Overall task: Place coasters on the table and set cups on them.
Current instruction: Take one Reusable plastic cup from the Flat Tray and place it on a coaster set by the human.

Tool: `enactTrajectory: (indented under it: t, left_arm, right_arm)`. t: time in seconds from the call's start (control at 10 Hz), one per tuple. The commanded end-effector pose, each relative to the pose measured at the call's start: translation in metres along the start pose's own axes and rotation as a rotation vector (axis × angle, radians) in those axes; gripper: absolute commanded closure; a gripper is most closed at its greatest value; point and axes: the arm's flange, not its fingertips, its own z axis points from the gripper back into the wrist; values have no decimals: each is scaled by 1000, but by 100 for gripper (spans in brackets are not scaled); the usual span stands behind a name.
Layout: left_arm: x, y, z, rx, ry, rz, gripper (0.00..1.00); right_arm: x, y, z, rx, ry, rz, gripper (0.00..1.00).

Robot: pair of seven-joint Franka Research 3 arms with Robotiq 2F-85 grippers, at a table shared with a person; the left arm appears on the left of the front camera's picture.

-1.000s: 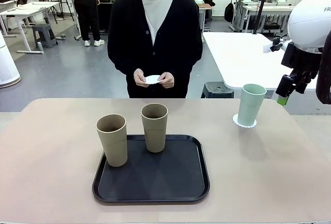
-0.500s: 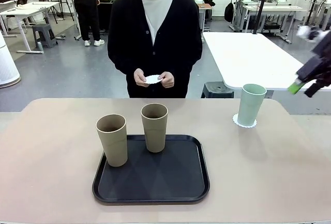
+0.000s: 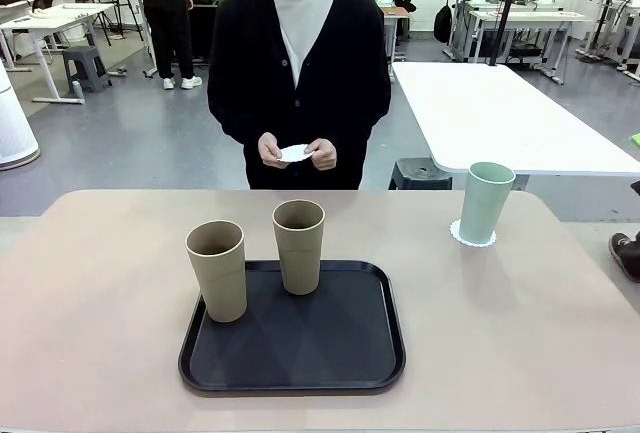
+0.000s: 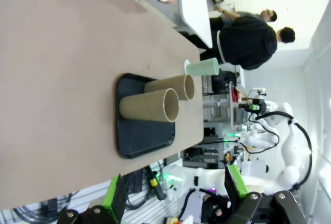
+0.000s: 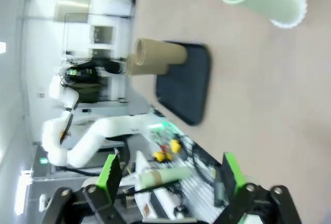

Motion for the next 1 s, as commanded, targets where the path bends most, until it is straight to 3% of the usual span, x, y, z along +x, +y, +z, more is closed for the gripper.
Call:
enactTrajectory:
  t: [0.0,0.3,0.9]
  left_arm:
    - [0,-1,2,-15,1,-10,0]
    - [0,-1,2,-15,1,-10,0]
    - [0,-1,2,-15,1,-10,0]
  right_arm:
    - [25,-35,-4,151,-18,23,0]
    - [21,-63,-19,241,17,26,0]
    - [-3,-54,4,188,-82,-4,0]
